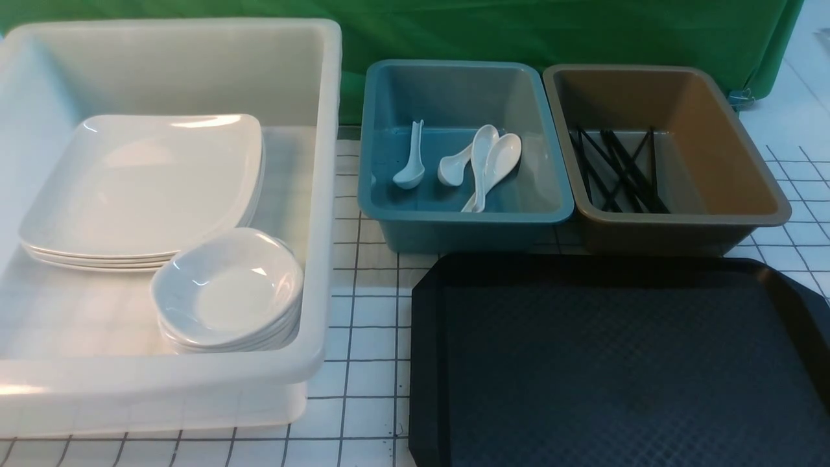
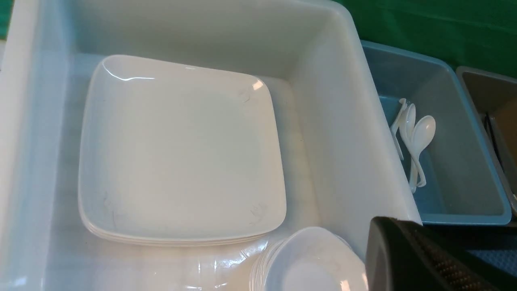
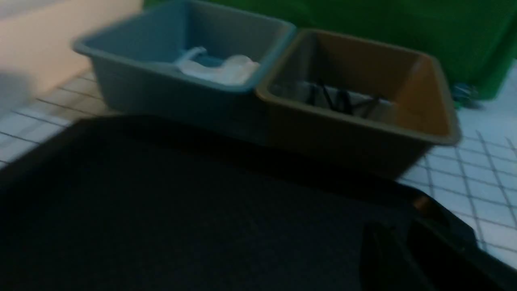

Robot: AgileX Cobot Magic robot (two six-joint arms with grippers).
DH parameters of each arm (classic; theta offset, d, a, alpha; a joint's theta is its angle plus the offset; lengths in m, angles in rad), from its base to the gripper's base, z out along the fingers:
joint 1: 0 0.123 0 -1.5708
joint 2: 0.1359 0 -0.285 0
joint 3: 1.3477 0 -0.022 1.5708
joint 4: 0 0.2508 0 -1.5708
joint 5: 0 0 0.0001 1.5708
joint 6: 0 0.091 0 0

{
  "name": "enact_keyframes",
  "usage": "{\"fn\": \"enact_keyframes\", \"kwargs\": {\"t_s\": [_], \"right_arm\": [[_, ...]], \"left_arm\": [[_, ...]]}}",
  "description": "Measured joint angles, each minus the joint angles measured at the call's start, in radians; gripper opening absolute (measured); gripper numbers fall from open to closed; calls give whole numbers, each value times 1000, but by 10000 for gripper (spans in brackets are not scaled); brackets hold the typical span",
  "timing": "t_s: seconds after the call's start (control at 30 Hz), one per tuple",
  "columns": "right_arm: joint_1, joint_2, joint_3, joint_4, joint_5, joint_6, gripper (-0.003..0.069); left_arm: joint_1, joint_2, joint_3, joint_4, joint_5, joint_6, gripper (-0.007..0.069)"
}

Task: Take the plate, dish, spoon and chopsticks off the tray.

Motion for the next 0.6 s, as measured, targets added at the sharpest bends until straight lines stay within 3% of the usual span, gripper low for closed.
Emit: {"fn": "enact_keyframes", "kwargs": {"t_s": [0.2, 0.6], "right_arm": [[-128, -56, 88, -16, 0, 0, 123], [-135, -109, 98, -23, -26, 0, 138]], "left_arm": [[0, 0, 0, 0, 0, 20, -3], [0, -5, 18, -65, -2, 34, -2]]}}
